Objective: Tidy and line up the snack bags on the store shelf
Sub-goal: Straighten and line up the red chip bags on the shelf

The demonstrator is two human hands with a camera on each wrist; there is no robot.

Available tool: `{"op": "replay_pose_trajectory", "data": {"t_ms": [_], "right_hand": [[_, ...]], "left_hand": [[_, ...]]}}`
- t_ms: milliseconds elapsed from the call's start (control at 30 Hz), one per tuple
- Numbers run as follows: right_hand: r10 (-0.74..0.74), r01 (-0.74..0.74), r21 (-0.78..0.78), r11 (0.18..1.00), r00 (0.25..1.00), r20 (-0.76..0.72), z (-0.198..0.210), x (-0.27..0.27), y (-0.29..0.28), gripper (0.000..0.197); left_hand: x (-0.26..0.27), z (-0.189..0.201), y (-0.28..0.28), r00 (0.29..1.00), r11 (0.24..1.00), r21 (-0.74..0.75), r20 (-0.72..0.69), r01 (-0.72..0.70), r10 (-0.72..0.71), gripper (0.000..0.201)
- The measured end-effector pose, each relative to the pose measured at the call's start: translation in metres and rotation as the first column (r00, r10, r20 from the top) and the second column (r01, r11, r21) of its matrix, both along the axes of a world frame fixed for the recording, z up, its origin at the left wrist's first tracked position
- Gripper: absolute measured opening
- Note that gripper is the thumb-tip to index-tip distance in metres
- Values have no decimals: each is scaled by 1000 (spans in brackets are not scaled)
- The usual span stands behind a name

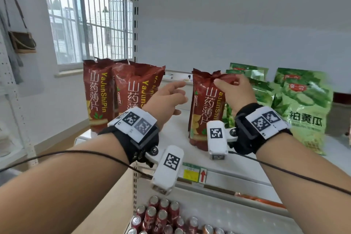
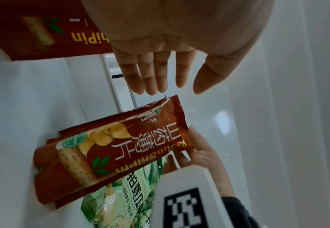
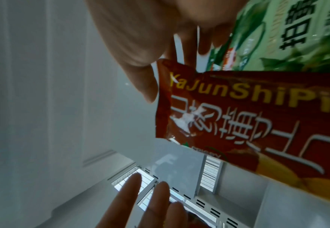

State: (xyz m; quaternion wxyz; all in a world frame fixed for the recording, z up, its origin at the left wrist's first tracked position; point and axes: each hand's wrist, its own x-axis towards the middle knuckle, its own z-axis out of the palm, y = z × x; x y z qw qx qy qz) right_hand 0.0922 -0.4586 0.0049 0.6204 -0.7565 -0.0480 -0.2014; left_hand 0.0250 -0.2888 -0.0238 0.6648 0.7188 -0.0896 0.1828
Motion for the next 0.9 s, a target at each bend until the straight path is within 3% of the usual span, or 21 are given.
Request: {"op": "replay_pose_trajectory", "data": {"t_ms": [67,200,333,400,667,767,900], "right_hand": [[164,-164,47,985,986,8,-5,2,-3,2],[330,-342,98,935,937,114,-12,2,-6,14],[460,-474,77,877,876,145,-13,-1,-8,13],[500,-515,87,853,854,144,-14,0,-11,13],[640,-651,84,754,757,130,-30,1,-22,10],[706,-707,51,706,707,29,-45,-1,-22,29],[610,-613,71,787,790,59,-49,-3,-22,26]], "left_hand": [[5,0,-5,1000,1000,-2,-14,-24,24,38],[13,-1,-12,998,998,-31,15,-56,56,42],[17,9,-25,999,978,-209,39,-6,14,10],[20,14,-28,999,958,-285,22,-29,37,6],[32,12,-28,987,955,-252,-10,-157,160,19],[29,11,-29,987,959,-235,-1,-156,160,24],[16,-2,-33,998,988,-138,-25,-64,61,37]]}}
